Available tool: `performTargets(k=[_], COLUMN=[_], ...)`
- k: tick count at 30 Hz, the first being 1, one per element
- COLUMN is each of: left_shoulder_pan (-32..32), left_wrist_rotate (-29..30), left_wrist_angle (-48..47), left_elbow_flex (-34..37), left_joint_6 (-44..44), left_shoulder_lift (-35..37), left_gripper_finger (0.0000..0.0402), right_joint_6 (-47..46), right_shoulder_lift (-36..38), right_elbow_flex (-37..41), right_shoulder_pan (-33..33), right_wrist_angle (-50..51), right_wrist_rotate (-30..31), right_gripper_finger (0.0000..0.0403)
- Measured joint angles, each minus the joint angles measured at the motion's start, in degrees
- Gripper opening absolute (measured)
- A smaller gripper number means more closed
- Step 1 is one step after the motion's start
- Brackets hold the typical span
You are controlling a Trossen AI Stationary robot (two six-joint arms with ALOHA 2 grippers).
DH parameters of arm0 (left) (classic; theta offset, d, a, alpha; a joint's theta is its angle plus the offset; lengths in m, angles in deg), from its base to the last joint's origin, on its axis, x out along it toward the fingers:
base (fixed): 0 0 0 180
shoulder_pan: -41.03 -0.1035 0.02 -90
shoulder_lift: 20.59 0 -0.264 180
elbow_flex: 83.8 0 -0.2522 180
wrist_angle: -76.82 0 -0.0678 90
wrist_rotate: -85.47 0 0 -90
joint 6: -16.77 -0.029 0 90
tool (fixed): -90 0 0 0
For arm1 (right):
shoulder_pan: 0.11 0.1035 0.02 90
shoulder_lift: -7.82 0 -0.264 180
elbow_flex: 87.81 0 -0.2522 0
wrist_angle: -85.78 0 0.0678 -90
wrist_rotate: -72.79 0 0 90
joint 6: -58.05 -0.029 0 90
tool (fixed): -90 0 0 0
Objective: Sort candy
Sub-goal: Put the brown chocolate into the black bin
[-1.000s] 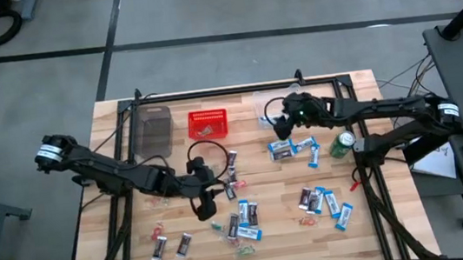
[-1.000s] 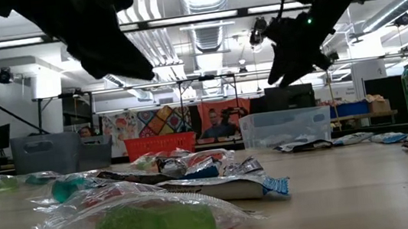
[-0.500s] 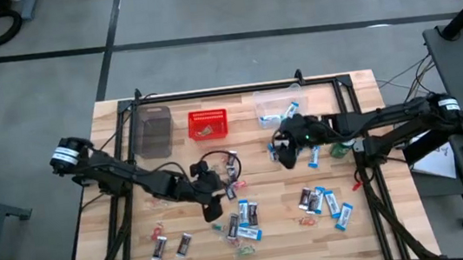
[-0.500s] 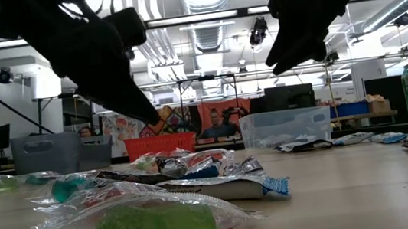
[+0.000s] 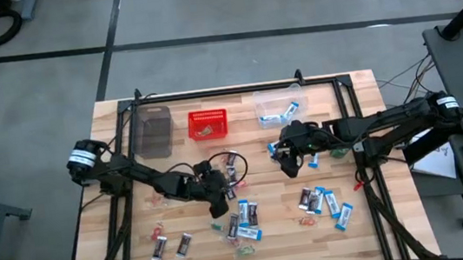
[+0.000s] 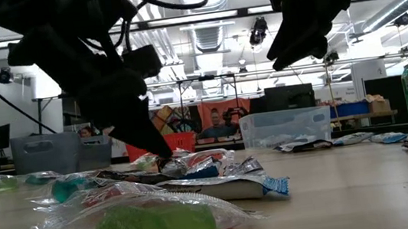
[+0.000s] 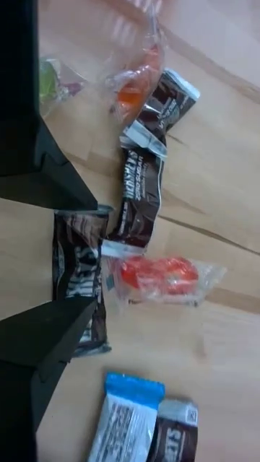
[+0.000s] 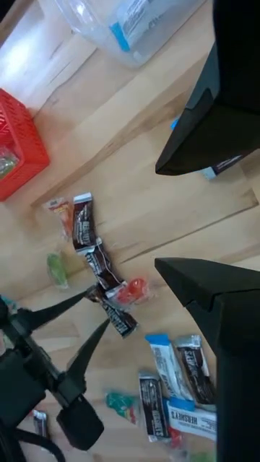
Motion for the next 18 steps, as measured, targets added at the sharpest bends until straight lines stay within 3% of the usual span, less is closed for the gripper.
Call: performTargets(k=[11,18], left_shoulder_pan=[-0.6,-0.6], left_wrist_rotate=[0.4,0.0], left_wrist_angle=[1.5,1.4], left_elbow_flex=[-0.1,-0.1], left_joint_6=[0.4,0.3], left_shoulder_lift=[-3.2,-3.3], left_gripper_finger=[0.0151,0.0090], right_joint_6=[0.1,0.1], right_shoulder_lift=[0.0,0.0], right_elbow_flex=[0.0,0.0], right_shoulder_pan=[0.1,0.1], right_wrist_angle=[-0.3,-0.3], right_wrist_rotate=[0.1,0.1], right_gripper_finger=[0.0189,0.0189])
